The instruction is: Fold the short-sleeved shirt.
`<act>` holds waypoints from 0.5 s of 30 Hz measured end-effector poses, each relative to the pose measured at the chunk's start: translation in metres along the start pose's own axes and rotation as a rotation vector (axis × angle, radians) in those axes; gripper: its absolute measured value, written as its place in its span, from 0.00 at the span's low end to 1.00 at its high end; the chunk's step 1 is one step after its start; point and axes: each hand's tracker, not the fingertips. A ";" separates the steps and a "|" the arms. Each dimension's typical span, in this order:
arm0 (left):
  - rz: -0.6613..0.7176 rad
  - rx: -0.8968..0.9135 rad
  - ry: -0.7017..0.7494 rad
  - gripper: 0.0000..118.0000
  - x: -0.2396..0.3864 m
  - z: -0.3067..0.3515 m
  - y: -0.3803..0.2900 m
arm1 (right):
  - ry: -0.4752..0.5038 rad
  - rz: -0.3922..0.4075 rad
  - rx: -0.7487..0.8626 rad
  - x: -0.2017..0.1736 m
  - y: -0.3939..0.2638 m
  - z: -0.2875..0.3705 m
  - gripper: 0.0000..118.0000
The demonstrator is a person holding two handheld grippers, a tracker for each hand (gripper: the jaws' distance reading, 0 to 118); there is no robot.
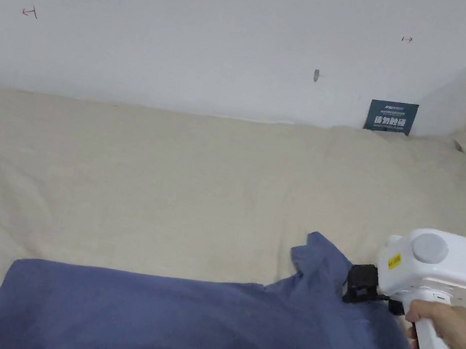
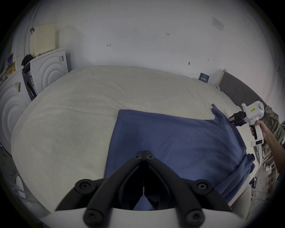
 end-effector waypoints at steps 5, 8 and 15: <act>0.005 -0.024 0.006 0.00 -0.004 -0.010 -0.002 | -0.024 0.069 0.023 -0.010 -0.006 0.003 0.13; 0.011 -0.026 0.003 0.00 -0.005 -0.013 0.003 | -0.038 0.107 0.020 -0.011 0.001 0.013 0.00; -0.010 -0.037 0.018 0.89 -0.007 -0.047 0.060 | -0.001 0.069 0.060 -0.005 0.007 0.038 0.00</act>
